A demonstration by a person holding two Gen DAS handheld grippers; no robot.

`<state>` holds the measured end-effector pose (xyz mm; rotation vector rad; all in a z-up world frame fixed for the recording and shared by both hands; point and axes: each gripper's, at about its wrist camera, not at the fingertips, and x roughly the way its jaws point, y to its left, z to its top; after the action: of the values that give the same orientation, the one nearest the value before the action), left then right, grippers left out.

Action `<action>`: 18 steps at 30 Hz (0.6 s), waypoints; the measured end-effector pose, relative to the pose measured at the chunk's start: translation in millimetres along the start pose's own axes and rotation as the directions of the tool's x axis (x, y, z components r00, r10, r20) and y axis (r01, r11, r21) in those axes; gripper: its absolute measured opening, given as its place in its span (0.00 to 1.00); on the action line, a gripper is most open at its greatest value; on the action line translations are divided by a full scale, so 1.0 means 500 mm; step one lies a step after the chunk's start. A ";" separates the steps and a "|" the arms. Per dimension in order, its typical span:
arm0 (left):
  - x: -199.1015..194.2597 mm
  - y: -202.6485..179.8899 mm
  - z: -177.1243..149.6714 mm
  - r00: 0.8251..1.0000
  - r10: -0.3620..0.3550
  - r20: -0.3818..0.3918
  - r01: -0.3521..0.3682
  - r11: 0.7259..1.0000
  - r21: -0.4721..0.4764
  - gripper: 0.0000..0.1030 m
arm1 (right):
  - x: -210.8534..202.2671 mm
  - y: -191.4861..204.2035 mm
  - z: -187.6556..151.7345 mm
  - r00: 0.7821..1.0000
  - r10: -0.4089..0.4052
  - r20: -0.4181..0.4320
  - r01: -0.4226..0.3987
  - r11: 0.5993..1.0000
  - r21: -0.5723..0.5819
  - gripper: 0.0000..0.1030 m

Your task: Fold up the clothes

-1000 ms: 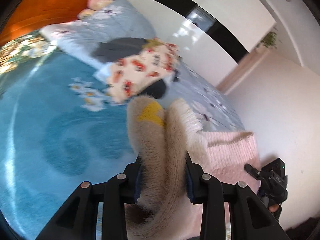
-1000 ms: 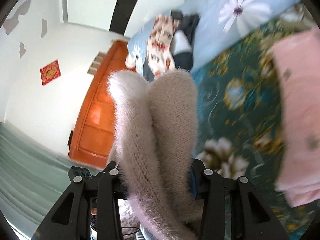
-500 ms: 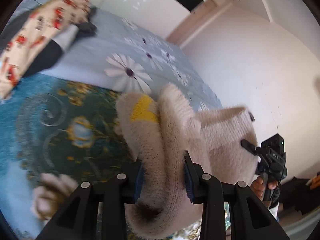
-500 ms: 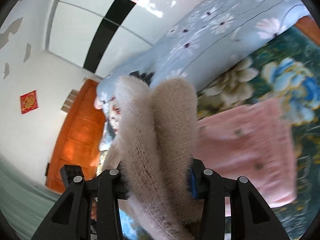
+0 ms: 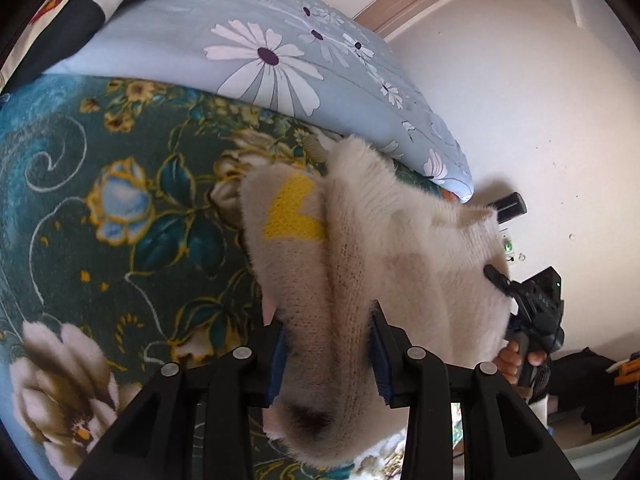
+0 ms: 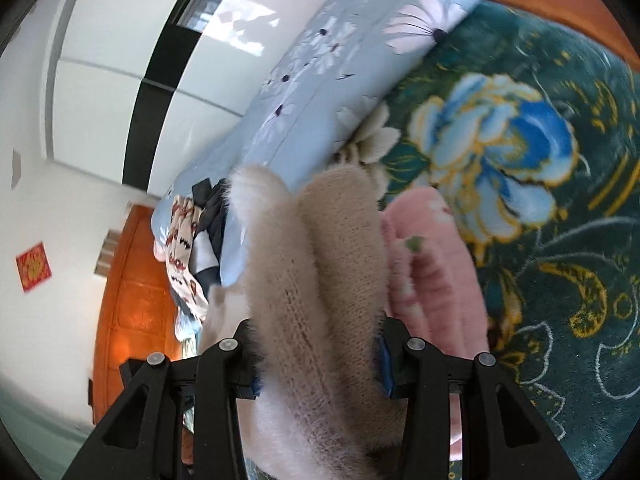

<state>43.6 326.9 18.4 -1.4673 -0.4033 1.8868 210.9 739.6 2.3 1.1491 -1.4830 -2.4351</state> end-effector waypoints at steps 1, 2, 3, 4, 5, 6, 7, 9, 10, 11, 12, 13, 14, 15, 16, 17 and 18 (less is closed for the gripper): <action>0.002 0.002 -0.005 1.000 0.011 0.000 -0.011 1.000 0.009 0.39 | 0.008 -0.006 0.002 1.000 -0.014 -0.007 0.014 1.000 0.008 0.43; 0.004 0.006 -0.009 1.000 0.018 -0.001 -0.018 1.000 0.009 0.39 | 0.013 -0.008 0.003 1.000 -0.024 -0.013 0.024 1.000 0.012 0.43; 0.005 0.010 -0.013 1.000 0.023 -0.003 -0.023 1.000 0.001 0.40 | 0.015 -0.008 0.001 0.999 -0.037 -0.019 0.037 0.999 0.015 0.43; 0.006 0.014 -0.016 1.000 0.028 -0.005 -0.028 1.000 -0.006 0.40 | 0.020 -0.007 0.000 0.998 -0.049 -0.027 0.049 0.999 0.014 0.44; 0.007 0.017 -0.019 0.999 0.040 -0.005 -0.040 0.999 -0.011 0.41 | 0.025 -0.006 0.000 0.998 -0.060 -0.036 0.061 0.998 0.013 0.46; 0.008 0.018 -0.022 0.998 0.059 -0.006 -0.059 0.998 -0.005 0.42 | 0.031 -0.005 -0.001 0.996 -0.072 -0.044 0.072 0.997 0.012 0.47; 0.009 0.019 -0.025 0.997 0.082 -0.010 -0.082 0.997 0.008 0.43 | 0.036 -0.005 -0.002 0.995 -0.083 -0.052 0.084 0.996 0.011 0.48; 0.002 0.022 -0.027 0.997 0.080 -0.004 -0.080 0.997 0.010 0.44 | 0.026 -0.002 -0.002 0.994 -0.097 -0.058 0.097 0.995 0.000 0.49; -0.004 0.023 -0.027 0.997 0.074 0.002 -0.074 0.997 0.006 0.44 | 0.020 0.002 -0.001 0.993 -0.101 -0.055 0.101 0.995 -0.007 0.50; -0.012 0.024 -0.025 0.997 0.070 0.010 -0.070 0.998 0.002 0.44 | 0.014 0.006 0.000 0.993 -0.105 -0.053 0.105 0.994 -0.013 0.50; -0.019 0.023 -0.024 0.997 0.075 0.017 -0.075 0.997 0.009 0.44 | 0.009 0.010 0.001 0.993 -0.109 -0.050 0.108 0.994 -0.020 0.50; -0.027 0.020 -0.022 0.996 0.089 0.024 -0.089 0.996 0.027 0.44 | 0.003 0.015 0.003 0.992 -0.114 -0.048 0.113 0.993 -0.026 0.50; -0.034 0.017 -0.020 0.994 0.102 0.030 -0.103 0.994 0.044 0.44 | -0.006 0.015 0.007 0.991 -0.125 -0.048 0.124 0.992 -0.020 0.52; -0.044 0.014 -0.019 0.993 0.115 0.040 -0.117 0.991 0.060 0.44 | -0.014 0.015 0.011 0.990 -0.136 -0.047 0.136 0.991 -0.013 0.53; -0.053 0.013 -0.018 0.990 0.127 0.053 -0.130 0.989 0.069 0.44 | -0.023 0.015 0.015 0.988 -0.148 -0.047 0.148 0.989 -0.007 0.53; -0.059 0.012 -0.018 0.988 0.138 0.066 -0.143 0.987 0.073 0.44 | -0.035 0.021 0.019 0.984 -0.177 -0.033 0.176 0.984 -0.020 0.54; -0.067 0.008 -0.018 0.985 0.149 0.083 -0.156 0.984 0.083 0.44 | -0.045 0.036 0.017 0.977 -0.211 -0.009 0.210 0.977 -0.046 0.54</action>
<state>54.4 299.3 37.0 -1.4041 -0.2438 2.0592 216.2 745.6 31.2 1.3756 -1.3588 -2.5736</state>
